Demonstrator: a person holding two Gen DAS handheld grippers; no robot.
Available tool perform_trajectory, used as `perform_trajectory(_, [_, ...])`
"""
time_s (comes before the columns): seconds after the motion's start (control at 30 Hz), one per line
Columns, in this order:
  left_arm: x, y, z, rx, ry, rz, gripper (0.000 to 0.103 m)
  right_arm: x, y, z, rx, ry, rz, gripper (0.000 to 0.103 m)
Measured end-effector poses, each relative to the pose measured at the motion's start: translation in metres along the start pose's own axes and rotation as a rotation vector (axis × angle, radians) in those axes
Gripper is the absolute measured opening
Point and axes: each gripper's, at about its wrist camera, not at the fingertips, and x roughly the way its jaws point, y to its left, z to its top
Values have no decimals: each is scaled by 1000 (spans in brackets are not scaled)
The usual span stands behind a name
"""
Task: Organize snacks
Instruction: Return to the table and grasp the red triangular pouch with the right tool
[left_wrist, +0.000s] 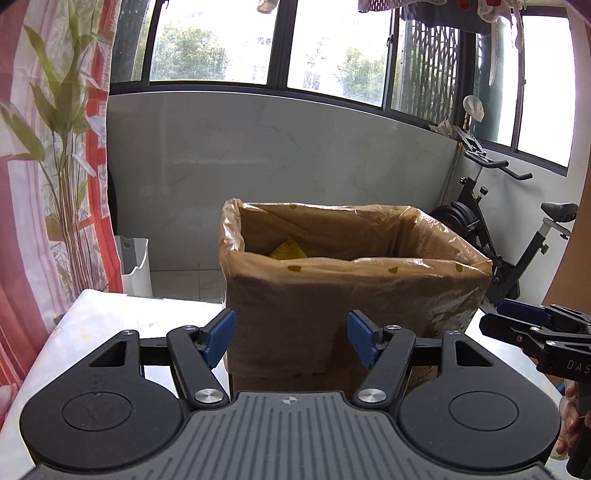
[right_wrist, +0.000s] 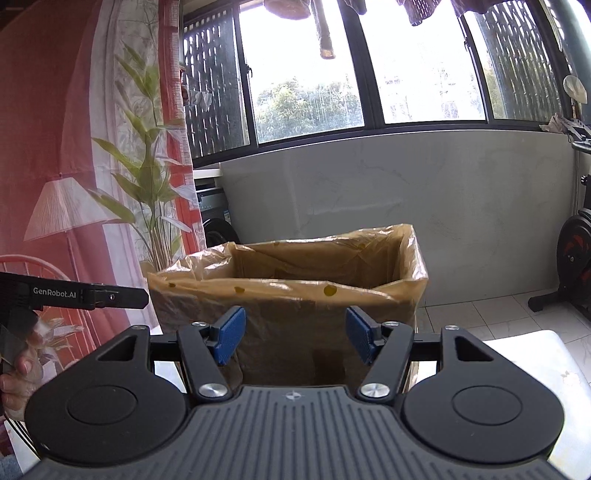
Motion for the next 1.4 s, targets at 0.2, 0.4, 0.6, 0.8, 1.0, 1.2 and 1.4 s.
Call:
perform_trajectory(0.2, [4, -2, -43, -50, 65, 27, 69, 4, 13, -52, -57, 147, 12, 63])
perform_trajectory(0.4, [5, 1, -71, -91, 107, 32, 69, 15, 30, -104, -195, 316, -2, 67])
perform_trajectory(0.6, [8, 3, -91, -133, 160, 42, 69, 20, 36, -138, -217, 417, 23, 72])
perform_trajectory(0.8, [10, 6, -96, -145, 180, 52, 69, 28, 33, -144, -193, 465, 35, 69])
perform_trajectory(1.0, [11, 1, -98, -140, 193, 51, 69, 24, 31, -143, -142, 454, 40, 65])
perform_trajectory(1.2, [11, 0, -100, -138, 202, 54, 69, 22, 26, -136, -85, 431, 70, 48])
perform_trajectory(1.4, [12, -1, -101, -140, 211, 57, 69, 23, 29, -137, -99, 439, 64, 50])
